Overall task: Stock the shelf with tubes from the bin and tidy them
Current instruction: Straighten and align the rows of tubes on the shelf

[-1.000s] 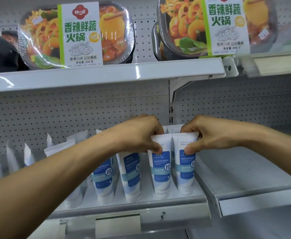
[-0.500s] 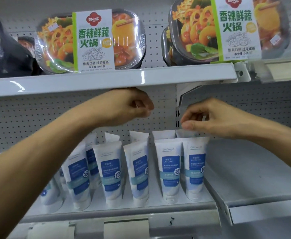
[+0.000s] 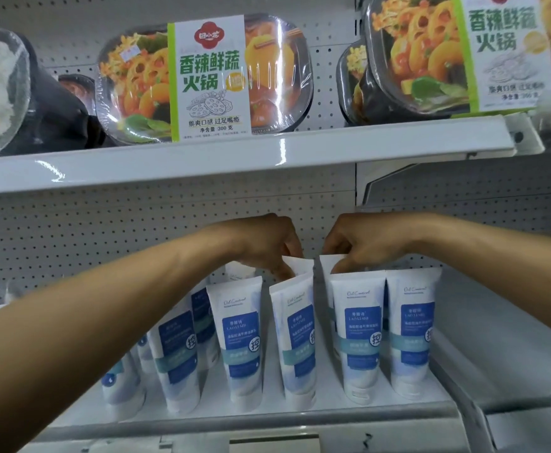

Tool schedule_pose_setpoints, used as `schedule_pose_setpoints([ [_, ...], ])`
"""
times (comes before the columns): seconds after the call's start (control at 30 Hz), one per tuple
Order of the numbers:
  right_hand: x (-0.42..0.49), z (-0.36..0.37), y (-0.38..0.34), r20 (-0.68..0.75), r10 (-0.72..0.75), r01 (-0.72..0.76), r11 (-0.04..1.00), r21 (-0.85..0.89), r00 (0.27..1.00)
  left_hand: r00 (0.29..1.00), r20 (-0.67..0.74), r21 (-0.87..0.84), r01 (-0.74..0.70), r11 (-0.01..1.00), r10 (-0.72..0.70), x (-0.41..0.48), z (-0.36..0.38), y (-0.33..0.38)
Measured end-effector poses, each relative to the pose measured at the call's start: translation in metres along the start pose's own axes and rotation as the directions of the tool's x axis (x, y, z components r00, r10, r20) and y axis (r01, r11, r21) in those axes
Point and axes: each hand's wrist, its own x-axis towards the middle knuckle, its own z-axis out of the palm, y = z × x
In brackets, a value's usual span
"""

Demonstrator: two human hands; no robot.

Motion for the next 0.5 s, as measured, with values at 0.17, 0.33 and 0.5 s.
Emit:
schedule_pose_setpoints([
  [0.17,0.0054,0.0079,0.0016,-0.018,-0.006,0.006,1.000,0.027,1.000,0.999,-0.036,-0.044,-0.035,0.998,0.033,0.0056,0.0059,0.0004],
  [0.33,0.0062,0.0104,0.0042,-0.030,-0.006,0.008,0.999,0.054,1.000,0.998,-0.035,-0.070,-0.052,0.996,0.049,0.0061,0.0068,-0.0044],
  [0.5,0.0064,0.0109,0.0049,-0.027,-0.029,0.031,0.998,0.063,0.999,0.998,-0.040,-0.084,-0.044,0.996,0.040,0.0064,0.0078,-0.0095],
])
